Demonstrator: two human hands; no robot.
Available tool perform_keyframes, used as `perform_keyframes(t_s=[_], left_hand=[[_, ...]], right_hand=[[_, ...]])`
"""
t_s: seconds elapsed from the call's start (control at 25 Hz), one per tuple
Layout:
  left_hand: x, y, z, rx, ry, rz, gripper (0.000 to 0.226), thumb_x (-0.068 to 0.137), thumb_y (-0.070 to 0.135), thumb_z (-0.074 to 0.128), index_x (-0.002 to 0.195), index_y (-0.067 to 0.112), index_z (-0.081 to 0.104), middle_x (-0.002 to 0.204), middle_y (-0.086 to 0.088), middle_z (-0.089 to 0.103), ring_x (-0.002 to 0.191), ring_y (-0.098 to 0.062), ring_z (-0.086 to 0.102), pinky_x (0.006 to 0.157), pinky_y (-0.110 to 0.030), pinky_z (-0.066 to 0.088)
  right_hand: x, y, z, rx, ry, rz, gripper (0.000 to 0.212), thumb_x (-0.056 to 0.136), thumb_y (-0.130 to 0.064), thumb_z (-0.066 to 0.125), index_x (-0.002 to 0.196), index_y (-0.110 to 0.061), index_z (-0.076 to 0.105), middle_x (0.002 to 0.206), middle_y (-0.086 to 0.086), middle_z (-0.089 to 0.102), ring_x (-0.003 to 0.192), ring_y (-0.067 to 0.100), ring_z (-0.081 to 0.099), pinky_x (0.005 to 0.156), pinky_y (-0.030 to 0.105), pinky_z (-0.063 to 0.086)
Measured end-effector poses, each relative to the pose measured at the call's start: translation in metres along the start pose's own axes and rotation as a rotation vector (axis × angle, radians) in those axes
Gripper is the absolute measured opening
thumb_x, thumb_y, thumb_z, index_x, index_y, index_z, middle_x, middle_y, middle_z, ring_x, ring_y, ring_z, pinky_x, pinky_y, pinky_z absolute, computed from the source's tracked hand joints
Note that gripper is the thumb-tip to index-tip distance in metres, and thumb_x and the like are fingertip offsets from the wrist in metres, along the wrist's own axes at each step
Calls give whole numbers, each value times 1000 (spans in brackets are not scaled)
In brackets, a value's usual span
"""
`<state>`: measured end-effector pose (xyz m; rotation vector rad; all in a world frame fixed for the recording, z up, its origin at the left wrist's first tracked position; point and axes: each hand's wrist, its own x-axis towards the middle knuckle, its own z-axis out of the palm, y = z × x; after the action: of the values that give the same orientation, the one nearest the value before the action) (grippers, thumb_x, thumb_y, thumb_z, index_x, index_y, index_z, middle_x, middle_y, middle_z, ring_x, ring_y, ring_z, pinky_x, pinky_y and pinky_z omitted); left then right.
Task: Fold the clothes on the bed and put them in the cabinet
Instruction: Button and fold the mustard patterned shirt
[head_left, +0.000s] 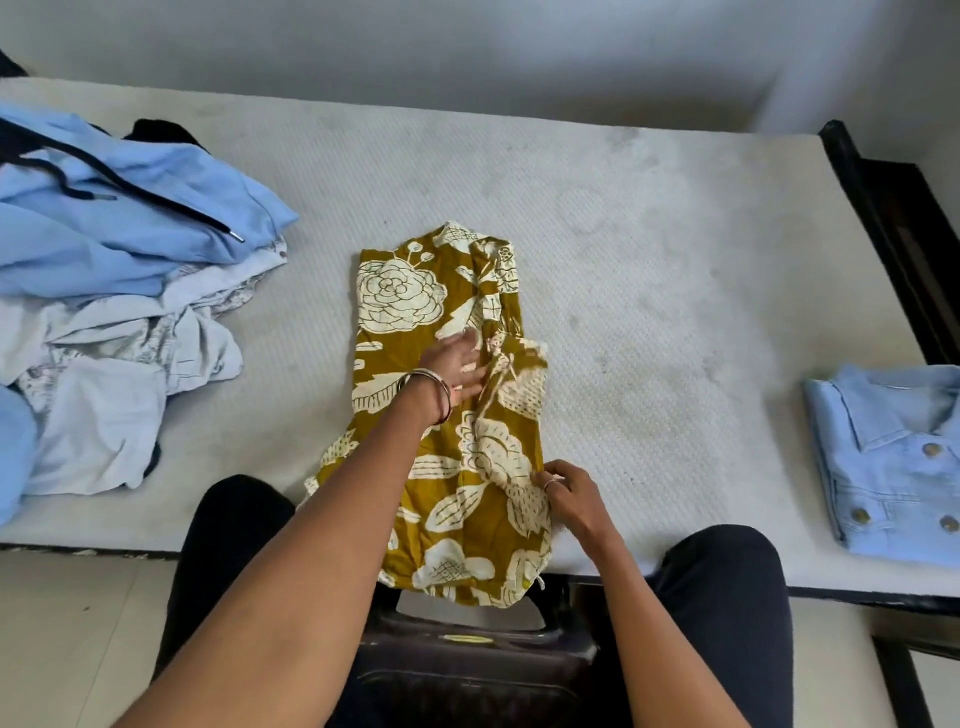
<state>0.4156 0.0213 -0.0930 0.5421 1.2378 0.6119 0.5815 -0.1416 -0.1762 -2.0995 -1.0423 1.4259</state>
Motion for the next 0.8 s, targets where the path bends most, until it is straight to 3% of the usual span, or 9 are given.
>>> perform_keyframes(t_s=[0.08, 0.2, 0.32, 0.4, 0.44, 0.56, 0.68, 0.8], left_hand=[[16, -15, -1, 289, 123, 49, 48, 90, 36, 65, 131, 15, 55, 121, -7, 62, 103, -25, 61, 87, -39, 53], [29, -48, -17, 812, 204, 173, 48, 85, 36, 69, 130, 23, 56, 124, -8, 60, 112, -26, 58, 96, -41, 50], [27, -87, -27, 1151, 96, 246, 66, 84, 35, 69, 143, 23, 41, 128, -11, 55, 120, -30, 51, 101, -43, 45], [32, -97, -23, 1125, 147, 195, 68, 84, 39, 69, 142, 18, 42, 125, -9, 60, 118, -29, 54, 100, -43, 46], [33, -97, -19, 1094, 184, 171, 66, 84, 41, 68, 141, 17, 44, 124, -8, 62, 118, -29, 55, 99, -43, 47], [36, -90, 0, 1181, 271, 197, 61, 87, 43, 64, 138, 16, 44, 130, -7, 58, 121, -30, 52, 98, -46, 47], [42, -76, 17, 1233, 258, 262, 63, 87, 37, 65, 142, 18, 40, 136, -6, 52, 126, -29, 47, 101, -48, 45], [60, -64, 24, 1074, 249, 163, 72, 86, 32, 68, 146, 16, 32, 139, -11, 51, 126, -30, 49, 105, -44, 43]], right_hand=[[6, -5, -4, -90, 75, 58, 40, 83, -61, 50, 92, -27, 68, 100, -4, 70, 99, 25, 65, 95, 57, 47], [13, -18, -3, -107, 165, 93, 45, 84, -65, 59, 98, -23, 61, 91, -2, 64, 97, 27, 66, 91, 52, 51], [16, -28, 7, -153, -7, 122, 46, 86, -40, 71, 122, -20, 50, 116, 8, 63, 110, 30, 61, 93, 47, 51], [20, -31, 7, -189, -130, 185, 54, 87, -28, 72, 132, -15, 47, 130, 9, 57, 119, 30, 56, 96, 42, 49], [22, -31, 6, -224, -135, 221, 54, 85, -30, 74, 131, -15, 49, 128, 7, 57, 119, 30, 56, 98, 44, 48], [28, -43, -9, -347, 68, 268, 45, 85, -49, 69, 111, -14, 58, 104, 3, 64, 101, 28, 63, 90, 44, 50], [50, -67, -23, -135, 296, 126, 45, 93, -41, 63, 123, -8, 55, 116, 10, 63, 103, 26, 60, 79, 32, 44], [84, -88, -18, 86, 277, 105, 57, 91, -34, 68, 137, -10, 45, 135, 13, 55, 120, 30, 54, 96, 43, 49]])
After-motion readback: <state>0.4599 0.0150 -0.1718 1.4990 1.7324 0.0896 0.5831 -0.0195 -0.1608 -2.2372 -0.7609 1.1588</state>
